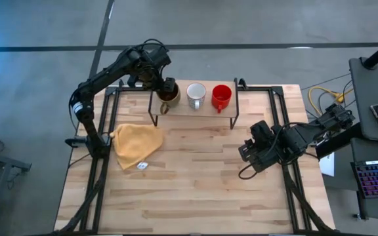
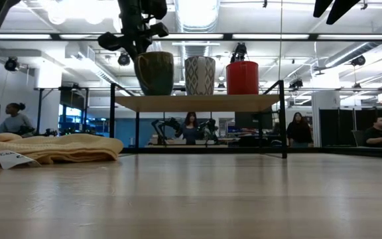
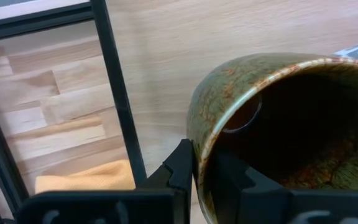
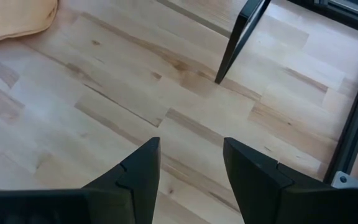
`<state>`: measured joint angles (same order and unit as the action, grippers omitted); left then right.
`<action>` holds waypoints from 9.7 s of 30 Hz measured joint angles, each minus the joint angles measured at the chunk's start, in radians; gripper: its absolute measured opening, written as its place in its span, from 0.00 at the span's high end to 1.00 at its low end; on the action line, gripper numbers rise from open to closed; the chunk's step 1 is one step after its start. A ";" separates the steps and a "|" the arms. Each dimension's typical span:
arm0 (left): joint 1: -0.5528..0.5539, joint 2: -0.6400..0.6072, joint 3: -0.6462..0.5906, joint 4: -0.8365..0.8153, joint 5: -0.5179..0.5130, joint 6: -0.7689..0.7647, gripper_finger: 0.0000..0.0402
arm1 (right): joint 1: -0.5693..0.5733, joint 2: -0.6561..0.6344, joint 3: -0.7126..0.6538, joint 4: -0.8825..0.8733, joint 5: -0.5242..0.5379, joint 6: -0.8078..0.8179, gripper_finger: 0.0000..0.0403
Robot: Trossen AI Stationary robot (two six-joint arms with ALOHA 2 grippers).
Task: Stack small to large cups/mugs on shelf
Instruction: Put the brown mug on the shelf, then return to Home Position
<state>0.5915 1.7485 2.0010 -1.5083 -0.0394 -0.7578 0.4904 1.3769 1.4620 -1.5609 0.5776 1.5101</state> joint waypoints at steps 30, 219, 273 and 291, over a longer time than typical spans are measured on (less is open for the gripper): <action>0.000 -0.027 0.005 0.008 0.007 0.006 0.83 | 0.000 0.000 0.000 -0.005 0.001 -0.003 0.58; -0.755 -1.650 -1.994 1.552 -0.129 0.861 0.82 | -0.196 -1.013 -1.453 1.800 -0.204 -1.078 0.59; -0.755 -1.607 -1.996 1.552 -0.130 0.861 0.82 | -0.196 -1.014 -1.453 1.796 -0.237 -0.994 0.59; -0.755 -1.600 -1.996 1.552 -0.130 0.861 0.82 | -0.196 -1.014 -1.452 1.796 -0.237 -0.994 0.59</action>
<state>-0.1631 0.1482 0.0051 0.0441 -0.1692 0.1028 0.2939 0.3626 0.0097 0.2356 0.3408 0.5163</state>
